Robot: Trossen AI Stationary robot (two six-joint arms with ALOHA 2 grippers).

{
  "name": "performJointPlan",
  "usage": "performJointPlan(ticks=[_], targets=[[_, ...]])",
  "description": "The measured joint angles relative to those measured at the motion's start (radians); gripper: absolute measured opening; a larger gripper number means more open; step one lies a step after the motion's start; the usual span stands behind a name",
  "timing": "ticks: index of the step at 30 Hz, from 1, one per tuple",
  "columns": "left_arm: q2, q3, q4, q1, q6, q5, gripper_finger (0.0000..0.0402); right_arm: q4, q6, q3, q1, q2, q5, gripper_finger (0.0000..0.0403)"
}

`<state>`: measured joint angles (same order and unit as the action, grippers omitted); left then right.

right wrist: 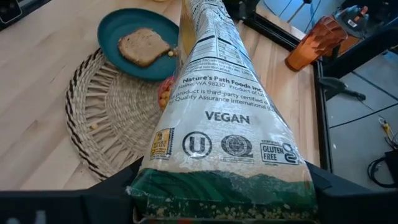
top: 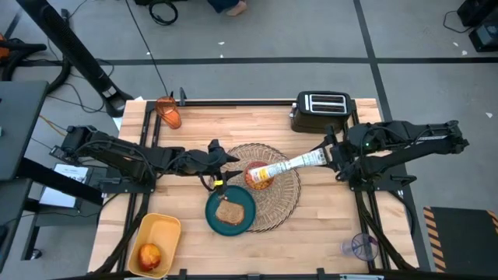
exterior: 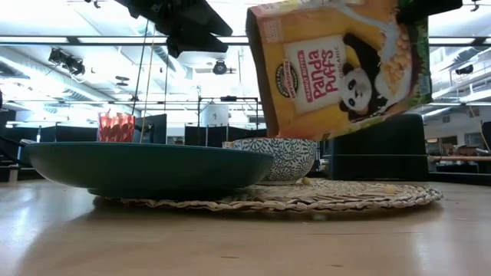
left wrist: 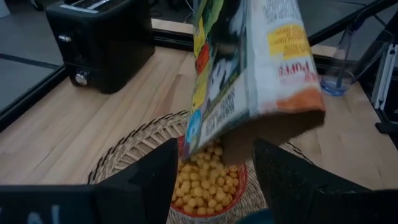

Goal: Arrange a breakfast setting
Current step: Pour the cereal from the yellow cereal box into the red patterned bowl

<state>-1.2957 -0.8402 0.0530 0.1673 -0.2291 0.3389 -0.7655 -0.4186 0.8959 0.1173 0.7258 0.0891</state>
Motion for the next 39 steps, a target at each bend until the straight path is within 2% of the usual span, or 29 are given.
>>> performJointPlan(ticks=[9,14,25,31,35,39], targets=[[0.002,0.0,-0.002,-0.001,0.002,0.0,0.0215,-0.041,0.008,0.0,-0.001,-0.085,0.002,0.0232],[0.002,0.0,-0.002,-0.01,0.003,0.0,0.0215,-0.096,0.045,0.0,-0.001,-0.084,-0.024,0.0232],[0.003,0.0,0.002,-0.025,0.002,0.0,0.0215,-0.048,0.032,0.0,-0.001,-0.084,0.066,0.0232],[0.003,0.0,0.015,-0.025,-0.011,0.0,0.0215,-0.004,0.025,0.0,-0.001,-0.04,0.039,0.0232],[0.003,0.0,0.019,-0.025,-0.011,0.0,0.0215,0.024,0.032,0.0,0.0,-0.011,-0.037,0.0231],[0.003,0.0,0.017,-0.024,-0.011,0.0,0.0215,-0.008,0.045,0.0,0.0,-0.018,-0.037,0.0231]])
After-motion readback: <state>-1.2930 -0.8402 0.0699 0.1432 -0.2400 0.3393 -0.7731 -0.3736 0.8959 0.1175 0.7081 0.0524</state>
